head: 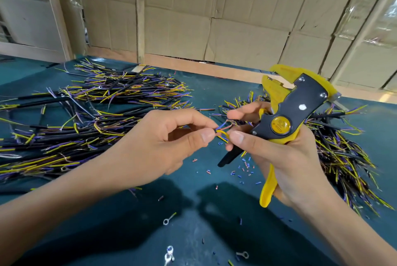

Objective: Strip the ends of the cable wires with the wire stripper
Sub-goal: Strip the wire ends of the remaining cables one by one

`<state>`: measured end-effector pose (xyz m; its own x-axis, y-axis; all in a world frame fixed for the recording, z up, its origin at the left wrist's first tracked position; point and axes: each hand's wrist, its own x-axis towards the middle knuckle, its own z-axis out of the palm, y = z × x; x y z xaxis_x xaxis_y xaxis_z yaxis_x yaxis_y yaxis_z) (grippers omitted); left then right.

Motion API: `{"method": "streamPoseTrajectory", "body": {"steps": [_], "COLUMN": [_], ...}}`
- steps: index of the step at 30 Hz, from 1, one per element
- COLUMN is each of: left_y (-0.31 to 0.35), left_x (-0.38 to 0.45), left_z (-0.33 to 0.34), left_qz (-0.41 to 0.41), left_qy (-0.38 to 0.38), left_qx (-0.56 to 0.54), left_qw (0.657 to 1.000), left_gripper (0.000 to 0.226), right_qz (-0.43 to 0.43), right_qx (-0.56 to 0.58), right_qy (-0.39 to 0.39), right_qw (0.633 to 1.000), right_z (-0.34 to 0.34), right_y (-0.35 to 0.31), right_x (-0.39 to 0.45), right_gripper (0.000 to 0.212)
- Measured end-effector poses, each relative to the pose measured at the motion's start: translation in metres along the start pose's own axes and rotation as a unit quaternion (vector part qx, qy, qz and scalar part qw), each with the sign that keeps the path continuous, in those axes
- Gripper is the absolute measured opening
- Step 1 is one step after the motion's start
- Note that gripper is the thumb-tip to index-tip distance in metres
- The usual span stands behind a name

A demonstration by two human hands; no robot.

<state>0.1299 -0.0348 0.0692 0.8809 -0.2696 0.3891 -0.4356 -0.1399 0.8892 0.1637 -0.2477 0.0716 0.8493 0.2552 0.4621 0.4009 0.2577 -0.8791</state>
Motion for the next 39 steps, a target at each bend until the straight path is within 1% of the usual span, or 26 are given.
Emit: {"method": "streamPoseTrajectory", "body": {"steps": [2,5,9,11,12,13,15,16,19,22,25,27,28,31,33,35,37,39], "left_y": [0.000,-0.002,-0.004,-0.005,-0.005,-0.005,-0.003,-0.002,0.003,0.009,0.015,0.018,0.018,0.017,0.017,0.017,0.015,0.012], "left_x": [-0.001,-0.001,0.000,0.000,0.000,-0.001,-0.001,-0.002,-0.003,-0.002,-0.003,-0.005,-0.005,-0.005,-0.006,-0.006,-0.005,-0.004], "left_z": [0.004,0.009,0.015,0.016,0.016,0.015,0.013,0.012,0.010,0.006,0.002,0.002,0.003,0.008,0.014,0.017,0.017,0.016], "left_qz": [-0.009,0.002,0.017,0.034,0.053,0.084,0.152,0.173,0.208,0.227,0.229,0.222,0.216,0.180,0.152,0.121,0.092,0.085], "left_qy": [0.016,0.040,0.069,0.088,0.092,0.092,0.094,0.102,0.107,0.078,0.032,0.022,0.026,0.059,0.072,0.076,0.104,0.134], "left_qx": [-0.032,-0.026,-0.035,-0.024,0.005,0.065,0.216,0.260,0.303,0.327,0.319,0.304,0.285,0.189,0.109,0.044,0.040,0.068], "left_qw": [0.999,0.999,0.997,0.995,0.994,0.990,0.960,0.945,0.924,0.914,0.919,0.926,0.934,0.964,0.980,0.989,0.990,0.985], "left_gripper": [0.016,0.014,0.010,0.016,0.021,0.023,0.023,0.023,0.023,0.022,0.026,0.027,0.026,0.007,0.008,0.014,0.019,0.019], "right_qz": [0.001,0.003,0.003,-0.001,-0.002,-0.003,-0.006,-0.006,0.009,0.037,0.041,0.050,0.057,0.058,0.048,0.039,0.030,0.022], "right_qx": [0.006,0.001,0.012,0.008,0.014,0.023,0.032,0.031,0.059,0.103,0.111,0.116,0.121,0.120,0.107,0.094,0.082,0.074], "right_qy": [-0.003,-0.002,0.012,0.028,0.036,0.043,0.054,0.057,0.061,0.043,0.023,0.015,0.014,0.018,0.021,0.020,0.025,0.034], "right_qw": [1.000,1.000,1.000,1.000,0.999,0.999,0.998,0.998,0.996,0.993,0.993,0.992,0.991,0.991,0.993,0.995,0.996,0.996], "right_z": [0.001,0.004,0.009,0.013,0.016,0.017,0.018,0.019,0.021,0.024,0.026,0.028,0.029,0.030,0.030,0.030,0.030,0.030], "right_y": [-0.001,-0.002,-0.001,0.001,0.002,0.003,0.004,0.003,0.000,-0.003,-0.006,-0.007,-0.006,-0.004,-0.005,-0.005,-0.004,-0.001], "right_x": [-0.001,-0.002,-0.005,-0.008,-0.009,-0.010,-0.010,-0.009,-0.009,-0.010,-0.012,-0.014,-0.014,-0.015,-0.015,-0.015,-0.015,-0.016], "right_gripper": [0.034,0.031,0.033,0.031,0.030,0.029,0.028,0.027,0.026,0.030,0.032,0.034,0.034,0.030,0.030,0.028,0.026,0.025]}}
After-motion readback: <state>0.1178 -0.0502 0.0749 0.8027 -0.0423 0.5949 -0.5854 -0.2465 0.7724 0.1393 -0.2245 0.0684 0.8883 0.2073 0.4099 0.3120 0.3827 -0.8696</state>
